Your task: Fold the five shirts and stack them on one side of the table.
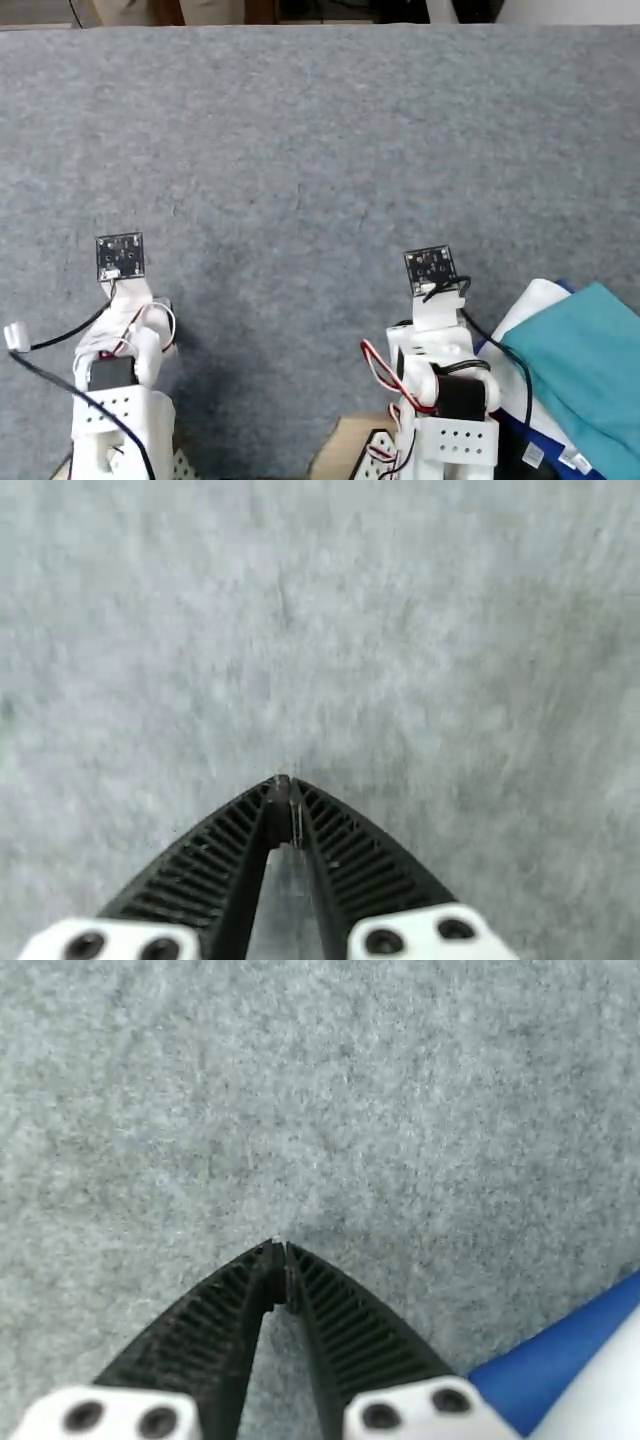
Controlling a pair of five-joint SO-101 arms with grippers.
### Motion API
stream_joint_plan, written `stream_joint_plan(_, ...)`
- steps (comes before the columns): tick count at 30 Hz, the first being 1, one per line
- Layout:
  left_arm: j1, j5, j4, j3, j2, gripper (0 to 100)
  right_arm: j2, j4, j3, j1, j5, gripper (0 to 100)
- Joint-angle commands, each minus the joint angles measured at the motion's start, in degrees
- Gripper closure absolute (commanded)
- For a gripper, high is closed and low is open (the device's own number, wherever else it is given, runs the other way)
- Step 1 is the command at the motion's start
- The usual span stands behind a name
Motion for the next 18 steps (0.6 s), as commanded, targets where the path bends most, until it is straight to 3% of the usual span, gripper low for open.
stream_joint_plan(1, -0.26, -0.44, 0.0, 0.88, -5.05, 98, -5.23, 0.35, -0.04, -0.31, 0.35, 99.4)
stream_joint_plan(18, -0.18, -0.44, 0.0, 0.88, -6.37, 98, -5.23, 0.35, -0.04, -0.31, 0.35, 99.4)
